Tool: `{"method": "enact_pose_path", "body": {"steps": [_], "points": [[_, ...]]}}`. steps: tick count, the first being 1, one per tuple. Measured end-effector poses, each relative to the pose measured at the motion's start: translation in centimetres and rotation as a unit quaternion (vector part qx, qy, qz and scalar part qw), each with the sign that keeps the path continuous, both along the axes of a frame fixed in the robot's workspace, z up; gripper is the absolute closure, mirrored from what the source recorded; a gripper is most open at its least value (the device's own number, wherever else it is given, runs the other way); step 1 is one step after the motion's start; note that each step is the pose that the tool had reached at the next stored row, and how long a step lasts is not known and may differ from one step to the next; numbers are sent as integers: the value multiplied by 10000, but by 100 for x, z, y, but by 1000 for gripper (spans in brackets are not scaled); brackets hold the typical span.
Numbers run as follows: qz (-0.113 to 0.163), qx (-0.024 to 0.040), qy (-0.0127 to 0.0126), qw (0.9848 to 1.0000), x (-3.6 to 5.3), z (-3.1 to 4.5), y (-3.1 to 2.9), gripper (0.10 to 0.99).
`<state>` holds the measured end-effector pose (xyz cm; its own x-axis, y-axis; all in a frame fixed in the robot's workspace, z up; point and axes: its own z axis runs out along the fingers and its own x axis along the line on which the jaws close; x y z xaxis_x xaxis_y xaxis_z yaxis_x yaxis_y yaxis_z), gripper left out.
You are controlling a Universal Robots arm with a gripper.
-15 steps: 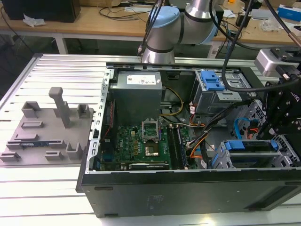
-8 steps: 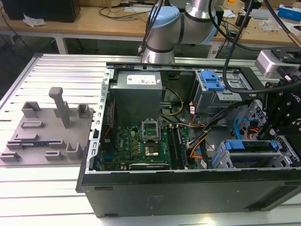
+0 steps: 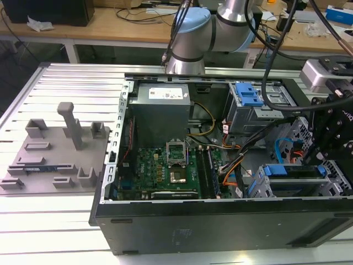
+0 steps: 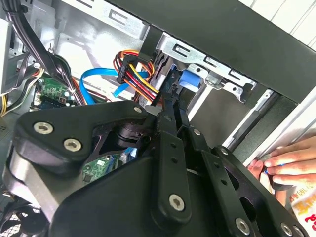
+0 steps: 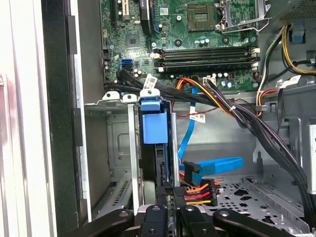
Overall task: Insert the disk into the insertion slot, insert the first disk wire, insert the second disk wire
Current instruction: 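Insert the first disk wire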
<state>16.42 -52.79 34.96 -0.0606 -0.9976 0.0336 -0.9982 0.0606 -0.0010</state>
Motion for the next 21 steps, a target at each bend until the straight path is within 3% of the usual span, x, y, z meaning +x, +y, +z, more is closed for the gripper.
{"method": "enact_pose_path", "body": {"steps": [21], "points": [[-100,-3,0,10000,0,-71,0,922]]}}
